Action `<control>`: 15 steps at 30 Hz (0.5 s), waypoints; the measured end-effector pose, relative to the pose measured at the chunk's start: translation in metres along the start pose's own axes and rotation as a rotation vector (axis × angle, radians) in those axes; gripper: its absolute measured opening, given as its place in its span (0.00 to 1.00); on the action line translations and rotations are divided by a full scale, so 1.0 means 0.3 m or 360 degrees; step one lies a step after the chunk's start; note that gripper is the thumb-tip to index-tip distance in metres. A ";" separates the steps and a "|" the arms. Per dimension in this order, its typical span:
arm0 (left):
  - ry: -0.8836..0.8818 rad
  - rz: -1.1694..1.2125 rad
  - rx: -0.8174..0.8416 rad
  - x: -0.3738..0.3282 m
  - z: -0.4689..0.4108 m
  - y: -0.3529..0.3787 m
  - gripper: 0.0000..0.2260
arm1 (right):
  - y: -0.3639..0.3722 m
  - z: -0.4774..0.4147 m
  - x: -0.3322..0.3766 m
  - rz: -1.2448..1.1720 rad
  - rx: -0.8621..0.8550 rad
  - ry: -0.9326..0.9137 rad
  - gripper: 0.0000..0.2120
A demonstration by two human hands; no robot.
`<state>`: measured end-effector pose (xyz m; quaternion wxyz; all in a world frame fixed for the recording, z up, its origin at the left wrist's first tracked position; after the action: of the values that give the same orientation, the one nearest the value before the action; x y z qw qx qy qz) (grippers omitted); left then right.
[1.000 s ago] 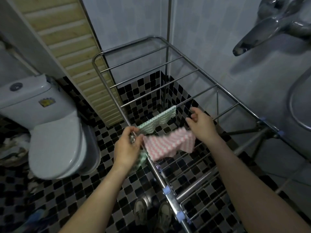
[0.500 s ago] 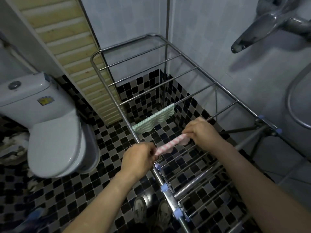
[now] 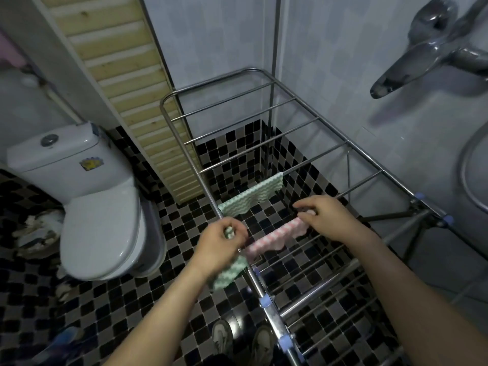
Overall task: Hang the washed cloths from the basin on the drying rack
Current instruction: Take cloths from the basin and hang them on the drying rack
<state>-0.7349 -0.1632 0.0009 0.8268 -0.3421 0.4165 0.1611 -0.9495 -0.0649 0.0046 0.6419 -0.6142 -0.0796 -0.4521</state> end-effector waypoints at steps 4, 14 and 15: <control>-0.0271 0.1429 0.0084 -0.041 0.020 -0.060 0.08 | 0.005 0.051 0.131 -0.1229 0.0072 0.0321 0.11; -0.0190 0.1732 -0.0164 -0.092 -0.020 -0.208 0.08 | 0.255 0.066 0.494 -0.1885 0.0568 0.0431 0.13; -0.0168 0.1727 -0.0146 -0.096 -0.035 -0.229 0.08 | 0.264 0.042 0.516 -0.1924 0.0524 0.0425 0.12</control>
<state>-0.7205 -0.2190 0.0493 0.6290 -0.1052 0.4837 0.5995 -0.8004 -0.1417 0.0525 0.3640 -0.2928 -0.3997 -0.7887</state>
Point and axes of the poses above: each hand's wrist, its own z-axis away from the middle knuckle, its own y-axis out of the palm, x = y × z, the point moved 10 cm from there along -z, towards the middle knuckle, and after that the axes turned 5 degrees about -z, right-handed, at the moved point
